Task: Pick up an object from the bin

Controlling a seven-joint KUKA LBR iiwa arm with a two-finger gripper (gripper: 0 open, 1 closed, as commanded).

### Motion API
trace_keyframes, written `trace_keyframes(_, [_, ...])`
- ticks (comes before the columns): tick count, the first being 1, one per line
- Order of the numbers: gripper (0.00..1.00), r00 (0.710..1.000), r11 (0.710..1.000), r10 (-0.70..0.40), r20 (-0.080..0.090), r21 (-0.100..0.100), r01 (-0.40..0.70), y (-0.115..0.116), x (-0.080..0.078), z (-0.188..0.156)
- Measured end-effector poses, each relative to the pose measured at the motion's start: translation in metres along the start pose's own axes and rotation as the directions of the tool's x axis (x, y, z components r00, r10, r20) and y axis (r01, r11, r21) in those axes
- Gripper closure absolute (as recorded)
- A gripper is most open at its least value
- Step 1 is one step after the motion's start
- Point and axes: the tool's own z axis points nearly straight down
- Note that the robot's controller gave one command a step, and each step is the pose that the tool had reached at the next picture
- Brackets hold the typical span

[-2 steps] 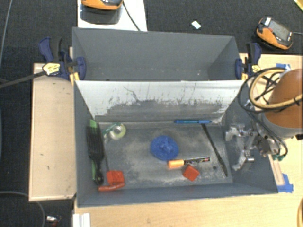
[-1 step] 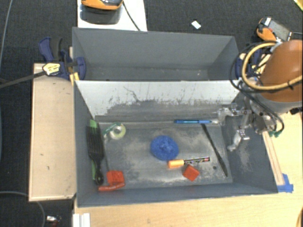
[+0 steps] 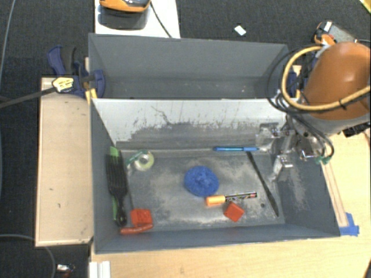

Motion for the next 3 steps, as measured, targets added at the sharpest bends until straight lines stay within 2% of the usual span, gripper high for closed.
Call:
trace_keyframes(1, [0.00, 0.995, 0.995, 0.098, 0.008, 0.002, -0.098, -0.001, -0.034, 0.053])
trace_keyframes(2, [0.00, 0.992, 0.992, -0.124, 0.013, 0.005, 0.124, 0.036, -0.038, 0.104])
trace_keyframes(3, [0.00, 0.997, 0.997, -0.078, 0.010, 0.004, 0.078, 0.034, -0.045, 0.159])
